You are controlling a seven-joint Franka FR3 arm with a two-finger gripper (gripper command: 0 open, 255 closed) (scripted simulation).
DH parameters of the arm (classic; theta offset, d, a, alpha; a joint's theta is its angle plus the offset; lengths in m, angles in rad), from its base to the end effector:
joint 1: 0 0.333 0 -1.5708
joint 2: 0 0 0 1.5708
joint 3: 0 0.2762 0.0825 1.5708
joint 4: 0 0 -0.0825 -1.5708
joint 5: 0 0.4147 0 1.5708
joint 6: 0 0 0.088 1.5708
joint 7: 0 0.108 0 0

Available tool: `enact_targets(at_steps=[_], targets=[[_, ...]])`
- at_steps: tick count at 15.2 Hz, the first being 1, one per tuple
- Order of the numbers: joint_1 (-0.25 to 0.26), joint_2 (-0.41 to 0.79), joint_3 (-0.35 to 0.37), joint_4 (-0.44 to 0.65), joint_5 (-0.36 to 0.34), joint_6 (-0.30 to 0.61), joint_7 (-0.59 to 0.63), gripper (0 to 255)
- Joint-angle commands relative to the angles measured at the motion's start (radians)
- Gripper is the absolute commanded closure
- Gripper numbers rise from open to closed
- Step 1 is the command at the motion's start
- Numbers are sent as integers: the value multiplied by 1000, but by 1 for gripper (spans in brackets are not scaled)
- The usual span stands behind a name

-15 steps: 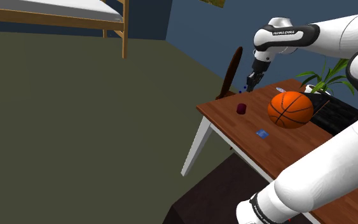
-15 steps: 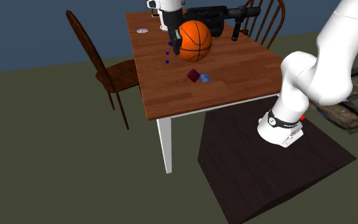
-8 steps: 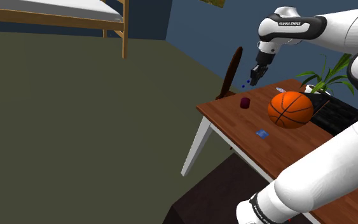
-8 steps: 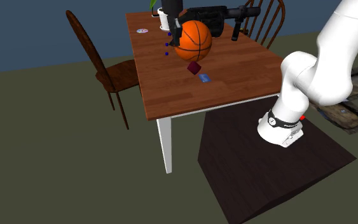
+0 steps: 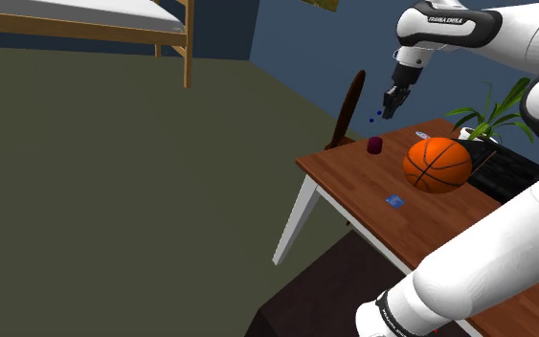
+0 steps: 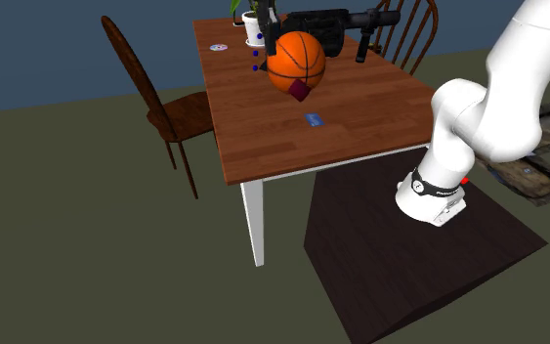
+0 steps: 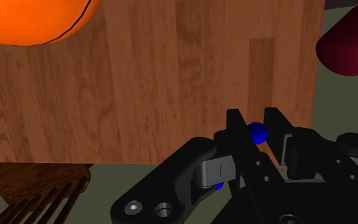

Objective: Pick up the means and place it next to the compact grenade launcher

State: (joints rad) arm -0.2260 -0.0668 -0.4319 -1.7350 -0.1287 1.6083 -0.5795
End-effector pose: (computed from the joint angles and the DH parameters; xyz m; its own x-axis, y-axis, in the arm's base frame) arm 0.4375 -0.3618 0.5397 0.9915 -0.0697 -0.1100 -0.0648 -0.9968 0.0474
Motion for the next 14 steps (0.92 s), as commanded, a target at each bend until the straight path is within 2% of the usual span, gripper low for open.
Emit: enact_targets(at_steps=[1,14], targets=[[-1,4,-1,32,2,-28,-6,255],[-6,63,-8,274,24,-214,-41,255]])
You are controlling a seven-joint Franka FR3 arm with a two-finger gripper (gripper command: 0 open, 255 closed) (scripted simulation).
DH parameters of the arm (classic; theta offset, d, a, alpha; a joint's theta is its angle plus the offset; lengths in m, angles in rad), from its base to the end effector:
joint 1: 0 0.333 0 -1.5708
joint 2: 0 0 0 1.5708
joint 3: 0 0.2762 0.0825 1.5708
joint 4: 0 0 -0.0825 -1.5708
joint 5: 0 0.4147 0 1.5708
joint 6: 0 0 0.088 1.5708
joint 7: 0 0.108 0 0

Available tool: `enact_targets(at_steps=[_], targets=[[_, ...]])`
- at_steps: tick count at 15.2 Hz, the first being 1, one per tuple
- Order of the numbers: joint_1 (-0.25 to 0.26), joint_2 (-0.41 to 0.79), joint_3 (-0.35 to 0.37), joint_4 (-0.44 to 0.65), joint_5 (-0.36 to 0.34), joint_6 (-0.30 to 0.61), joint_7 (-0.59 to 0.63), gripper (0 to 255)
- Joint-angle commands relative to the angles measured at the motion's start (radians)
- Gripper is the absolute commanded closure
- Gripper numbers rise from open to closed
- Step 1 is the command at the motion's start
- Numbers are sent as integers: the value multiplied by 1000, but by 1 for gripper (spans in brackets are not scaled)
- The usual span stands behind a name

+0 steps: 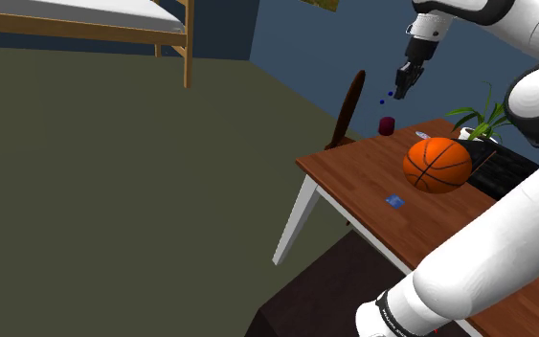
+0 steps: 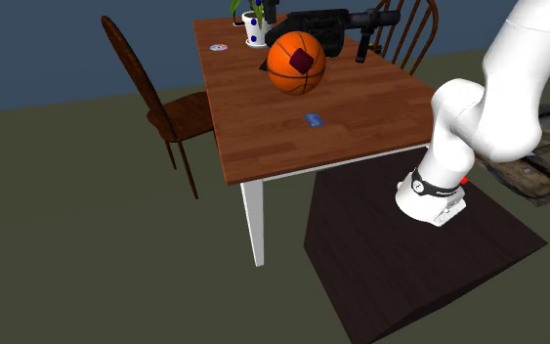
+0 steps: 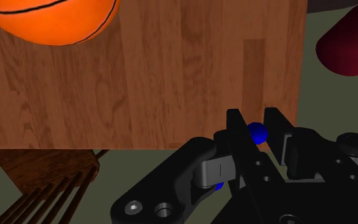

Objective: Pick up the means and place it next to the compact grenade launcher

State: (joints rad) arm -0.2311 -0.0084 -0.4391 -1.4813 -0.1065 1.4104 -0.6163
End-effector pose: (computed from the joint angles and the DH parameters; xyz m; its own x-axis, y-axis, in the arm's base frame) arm 0.4350 -0.3625 0.6194 0.9915 -0.0696 -0.1100 -0.0647 -0.9968 0.0474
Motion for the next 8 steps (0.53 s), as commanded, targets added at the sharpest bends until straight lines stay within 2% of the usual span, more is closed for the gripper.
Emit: enact_targets(at_steps=[1,4,8], targets=[[-2,11,-2,42,4,-32,-7,255],[-6,34,-6,109,13,-77,-18,255],[-22,-91,-21,-25,-45,-51,-54,255]])
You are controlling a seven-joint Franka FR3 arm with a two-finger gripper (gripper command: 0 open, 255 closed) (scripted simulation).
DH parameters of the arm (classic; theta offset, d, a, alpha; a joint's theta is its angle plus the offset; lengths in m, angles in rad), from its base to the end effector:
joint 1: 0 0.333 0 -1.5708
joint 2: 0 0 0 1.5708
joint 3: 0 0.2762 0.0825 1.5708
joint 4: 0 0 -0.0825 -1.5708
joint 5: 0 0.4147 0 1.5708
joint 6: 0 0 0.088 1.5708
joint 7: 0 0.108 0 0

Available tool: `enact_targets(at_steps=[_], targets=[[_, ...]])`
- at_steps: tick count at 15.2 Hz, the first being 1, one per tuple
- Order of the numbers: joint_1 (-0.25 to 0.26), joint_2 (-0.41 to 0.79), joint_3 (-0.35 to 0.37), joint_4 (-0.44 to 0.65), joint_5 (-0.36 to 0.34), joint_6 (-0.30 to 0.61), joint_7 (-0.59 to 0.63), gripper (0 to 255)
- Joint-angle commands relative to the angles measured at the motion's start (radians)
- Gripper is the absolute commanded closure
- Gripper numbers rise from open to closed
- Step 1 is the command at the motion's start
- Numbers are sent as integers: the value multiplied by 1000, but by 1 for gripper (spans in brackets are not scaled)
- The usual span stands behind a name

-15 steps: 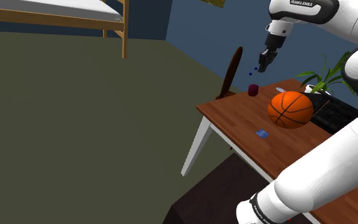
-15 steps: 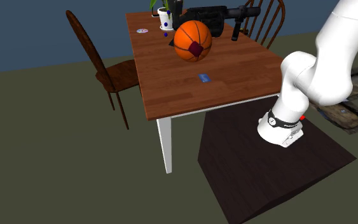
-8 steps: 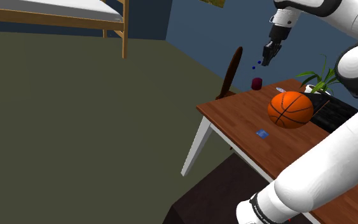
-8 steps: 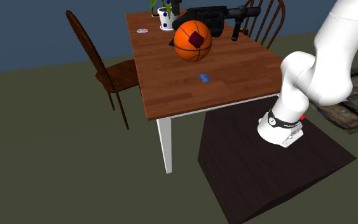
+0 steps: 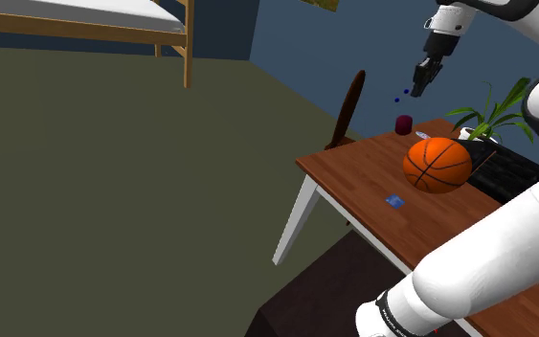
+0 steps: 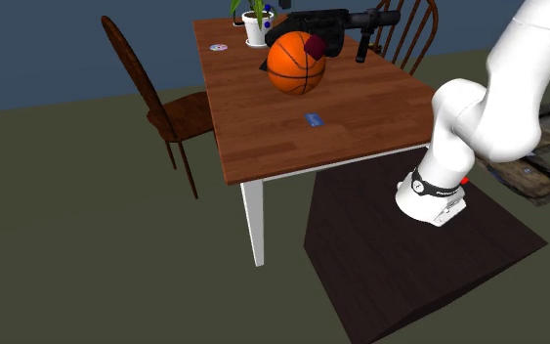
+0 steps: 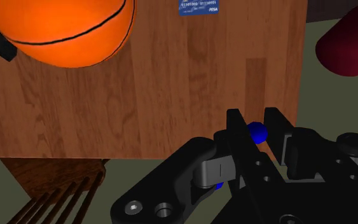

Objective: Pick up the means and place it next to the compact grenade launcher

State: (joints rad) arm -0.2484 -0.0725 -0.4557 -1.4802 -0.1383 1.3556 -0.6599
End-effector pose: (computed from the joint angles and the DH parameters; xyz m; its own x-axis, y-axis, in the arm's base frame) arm 0.3963 -0.3715 0.6472 0.9915 -0.0699 -0.1102 -0.0650 -0.9968 0.0468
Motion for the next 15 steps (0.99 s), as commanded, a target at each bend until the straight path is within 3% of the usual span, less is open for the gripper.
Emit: enact_targets(at_steps=[1,8,15], targets=[[-11,-55,-9,-54,-27,8,-21,255],[-60,-229,-48,-206,-119,18,-106,255],[-118,-361,-105,-291,-207,11,-217,255]])
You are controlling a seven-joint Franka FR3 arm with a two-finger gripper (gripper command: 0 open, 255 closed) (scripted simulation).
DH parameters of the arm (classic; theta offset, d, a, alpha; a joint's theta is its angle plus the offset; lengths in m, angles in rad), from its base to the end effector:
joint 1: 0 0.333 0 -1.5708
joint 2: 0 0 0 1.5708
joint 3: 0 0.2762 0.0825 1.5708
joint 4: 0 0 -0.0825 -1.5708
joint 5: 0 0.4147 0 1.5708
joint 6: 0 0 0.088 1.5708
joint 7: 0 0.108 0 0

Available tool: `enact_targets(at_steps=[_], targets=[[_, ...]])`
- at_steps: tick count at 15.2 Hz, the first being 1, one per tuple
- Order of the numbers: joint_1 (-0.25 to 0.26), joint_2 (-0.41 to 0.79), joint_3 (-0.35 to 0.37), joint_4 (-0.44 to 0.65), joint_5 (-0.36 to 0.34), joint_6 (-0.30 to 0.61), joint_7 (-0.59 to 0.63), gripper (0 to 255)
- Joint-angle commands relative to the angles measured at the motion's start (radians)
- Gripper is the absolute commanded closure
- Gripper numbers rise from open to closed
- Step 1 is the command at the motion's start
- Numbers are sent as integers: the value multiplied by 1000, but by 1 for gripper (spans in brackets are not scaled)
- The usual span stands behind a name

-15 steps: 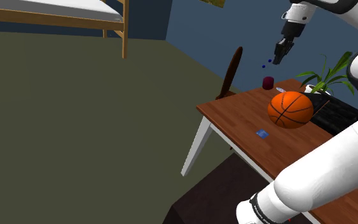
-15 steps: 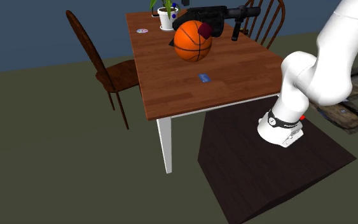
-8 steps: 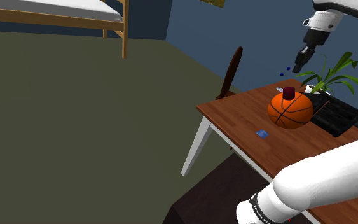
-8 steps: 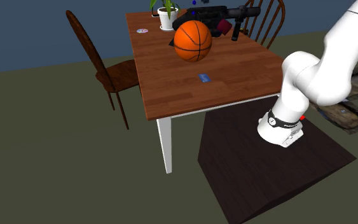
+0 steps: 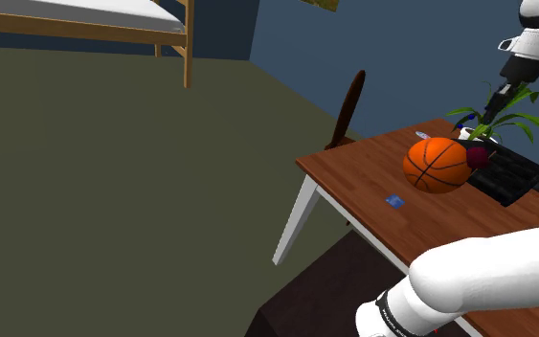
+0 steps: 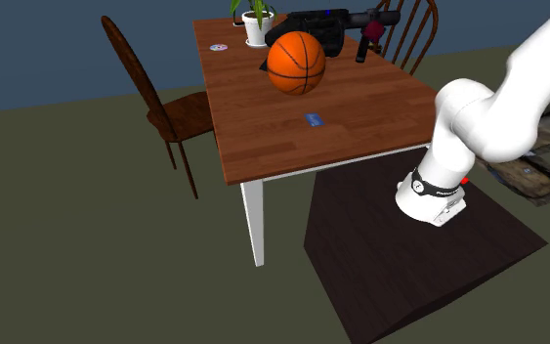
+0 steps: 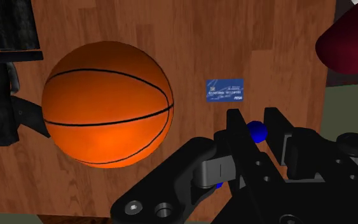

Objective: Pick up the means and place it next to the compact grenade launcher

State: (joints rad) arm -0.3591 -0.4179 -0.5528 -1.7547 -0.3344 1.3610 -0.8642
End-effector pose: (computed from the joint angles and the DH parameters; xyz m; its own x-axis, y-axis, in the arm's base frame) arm 0.2078 -0.4214 0.6545 0.9914 -0.0708 -0.1097 -0.0660 -0.9967 0.0475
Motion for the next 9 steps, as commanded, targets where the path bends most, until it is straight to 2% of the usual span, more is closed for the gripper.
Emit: enact_targets(at_steps=[1,9], targets=[[-15,-31,-18,-23,-23,4,-31,255],[-75,-121,-115,-42,-118,-7,-192,255]])
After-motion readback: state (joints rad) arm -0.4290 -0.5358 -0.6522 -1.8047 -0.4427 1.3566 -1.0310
